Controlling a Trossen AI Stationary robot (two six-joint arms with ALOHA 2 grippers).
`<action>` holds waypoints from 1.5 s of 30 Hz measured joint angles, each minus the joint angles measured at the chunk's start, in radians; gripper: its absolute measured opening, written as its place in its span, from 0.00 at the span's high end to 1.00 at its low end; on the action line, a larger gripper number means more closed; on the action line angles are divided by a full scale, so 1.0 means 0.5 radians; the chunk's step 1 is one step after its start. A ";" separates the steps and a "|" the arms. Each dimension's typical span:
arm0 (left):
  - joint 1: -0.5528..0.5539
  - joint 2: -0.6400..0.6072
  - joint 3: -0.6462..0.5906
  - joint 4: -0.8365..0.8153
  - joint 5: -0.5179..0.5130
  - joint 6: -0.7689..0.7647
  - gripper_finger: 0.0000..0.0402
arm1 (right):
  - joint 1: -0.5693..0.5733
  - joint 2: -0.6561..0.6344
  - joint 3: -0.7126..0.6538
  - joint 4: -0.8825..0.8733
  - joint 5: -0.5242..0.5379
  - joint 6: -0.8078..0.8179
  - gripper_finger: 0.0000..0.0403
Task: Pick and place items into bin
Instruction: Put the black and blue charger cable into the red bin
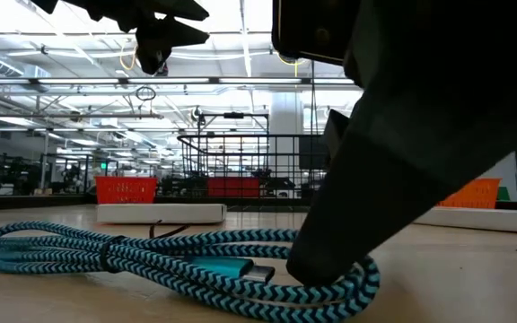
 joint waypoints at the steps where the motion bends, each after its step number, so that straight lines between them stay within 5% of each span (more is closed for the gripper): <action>1: 0.000 0.000 0.000 -0.003 0.000 0.007 0.65 | 0.000 0.000 0.000 -0.002 0.004 -0.037 0.79; 6: 0.000 0.000 0.000 0.000 0.000 0.043 0.65 | -0.004 0.004 -0.001 0.003 -0.003 -0.136 0.98; 11: 0.001 0.000 0.000 0.006 -0.069 0.062 0.65 | -0.018 -0.010 -0.003 -0.003 0.055 -0.178 0.98; 29: 0.007 -0.001 -0.001 0.060 -0.087 -0.081 0.64 | -0.025 -0.523 -0.004 -0.689 0.989 -0.321 1.00; 45: 0.001 0.000 0.000 0.112 -0.002 -0.164 0.32 | -0.069 -0.737 -0.006 -1.030 1.415 -0.277 1.00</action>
